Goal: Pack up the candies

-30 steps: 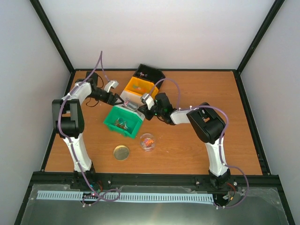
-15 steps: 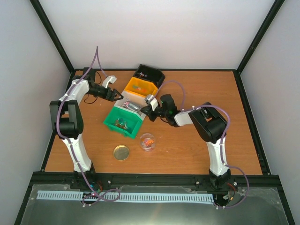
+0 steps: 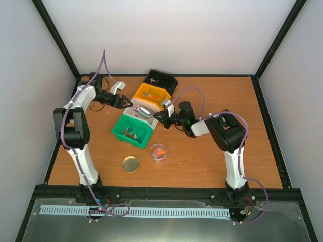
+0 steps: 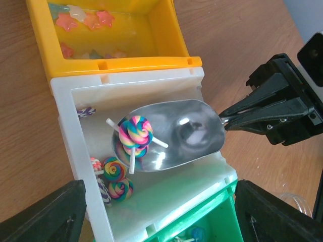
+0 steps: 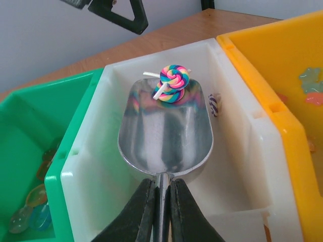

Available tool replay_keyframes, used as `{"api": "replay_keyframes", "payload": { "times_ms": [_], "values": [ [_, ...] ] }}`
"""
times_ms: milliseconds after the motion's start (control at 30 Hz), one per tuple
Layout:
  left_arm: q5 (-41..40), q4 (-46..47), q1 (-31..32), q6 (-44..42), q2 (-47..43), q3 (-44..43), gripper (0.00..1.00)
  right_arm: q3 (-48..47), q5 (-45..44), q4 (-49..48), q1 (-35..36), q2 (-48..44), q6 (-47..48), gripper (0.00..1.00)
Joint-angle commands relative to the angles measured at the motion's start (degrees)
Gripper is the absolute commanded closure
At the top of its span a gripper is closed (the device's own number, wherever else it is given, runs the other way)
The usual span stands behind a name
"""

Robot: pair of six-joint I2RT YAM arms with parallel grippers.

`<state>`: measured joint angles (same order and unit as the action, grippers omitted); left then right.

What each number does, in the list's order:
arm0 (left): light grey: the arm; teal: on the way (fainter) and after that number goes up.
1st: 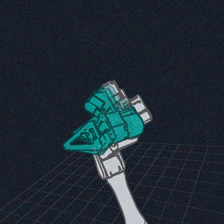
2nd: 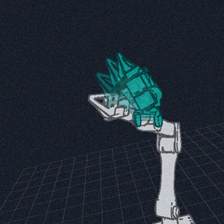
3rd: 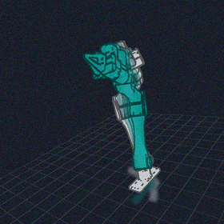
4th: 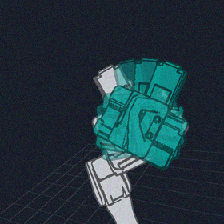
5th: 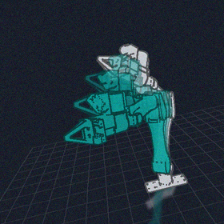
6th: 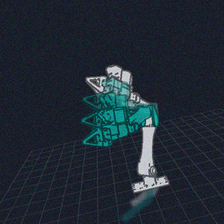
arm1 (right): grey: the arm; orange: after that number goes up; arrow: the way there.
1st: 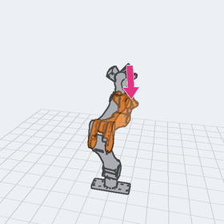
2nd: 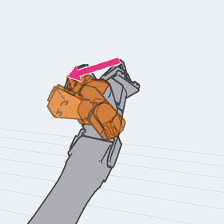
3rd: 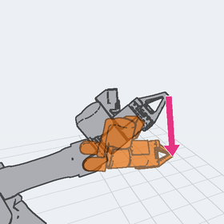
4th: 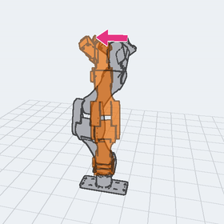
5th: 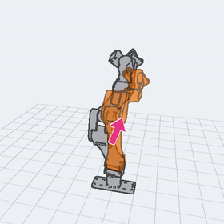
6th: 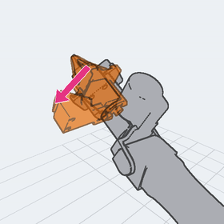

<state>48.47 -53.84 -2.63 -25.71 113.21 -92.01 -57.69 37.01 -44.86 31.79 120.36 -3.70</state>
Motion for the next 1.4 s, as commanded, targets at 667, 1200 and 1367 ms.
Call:
{"api": "replay_keyframes", "payload": {
  "times_ms": [667,1200,1367],
  "values": [
    [3.6,-2.1,-2.6,-0.1,-3.7,-3.4,0.16,6.6,17.7,-2.3,-6.6,-13.6,3.7,0.97],
    [4.8,-1.5,-2.5,-0.3,-4.3,-1.9,0.16,3.3,31.1,71.9,-11.4,-34.2,56.5,0.97],
    [5.4,0.1,-2.6,1.4,-4.4,-1.1,0.16,2.1,32.1,87.0,-14.3,-37.1,67.9,0.97]
  ]
}}
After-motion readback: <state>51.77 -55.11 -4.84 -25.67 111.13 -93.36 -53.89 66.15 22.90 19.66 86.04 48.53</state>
